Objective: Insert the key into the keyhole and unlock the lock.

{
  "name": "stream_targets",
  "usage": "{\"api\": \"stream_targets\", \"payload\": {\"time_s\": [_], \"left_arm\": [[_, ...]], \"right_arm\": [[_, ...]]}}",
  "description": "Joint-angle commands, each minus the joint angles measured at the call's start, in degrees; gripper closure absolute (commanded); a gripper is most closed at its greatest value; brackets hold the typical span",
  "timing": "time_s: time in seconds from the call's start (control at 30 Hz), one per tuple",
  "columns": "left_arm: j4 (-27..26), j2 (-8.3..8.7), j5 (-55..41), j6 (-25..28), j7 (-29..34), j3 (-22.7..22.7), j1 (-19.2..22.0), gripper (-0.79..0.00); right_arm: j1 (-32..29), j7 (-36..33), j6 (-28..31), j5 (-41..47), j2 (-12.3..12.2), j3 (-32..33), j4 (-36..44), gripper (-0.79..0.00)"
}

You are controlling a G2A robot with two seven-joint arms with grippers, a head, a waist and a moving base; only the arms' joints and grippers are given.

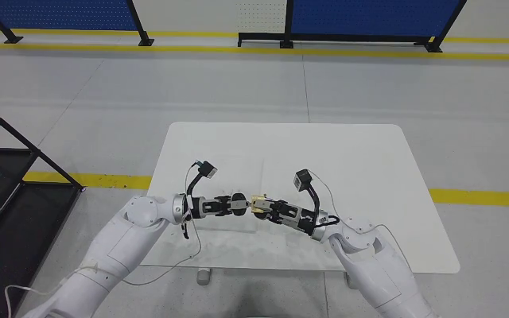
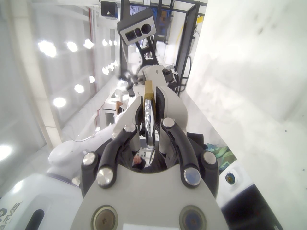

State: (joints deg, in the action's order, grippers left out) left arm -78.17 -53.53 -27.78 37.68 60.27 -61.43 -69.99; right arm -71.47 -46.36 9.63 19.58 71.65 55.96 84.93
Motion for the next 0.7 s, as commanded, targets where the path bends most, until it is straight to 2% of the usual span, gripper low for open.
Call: {"api": "stream_targets", "payload": {"time_s": [0.0,0.67], "left_arm": [[-0.1,-0.03,0.9,0.6,-0.5,-0.1,-0.1,0.0],[-2.1,-0.26,12.4,9.9,-7.4,-1.8,-1.7,0.0]], "right_arm": [[0.0,0.0,0.0,0.0,0.0,0.0,0.0,0.0],[0.0,0.0,0.0,0.0,0.0,0.0,0.0,0.0]]}}
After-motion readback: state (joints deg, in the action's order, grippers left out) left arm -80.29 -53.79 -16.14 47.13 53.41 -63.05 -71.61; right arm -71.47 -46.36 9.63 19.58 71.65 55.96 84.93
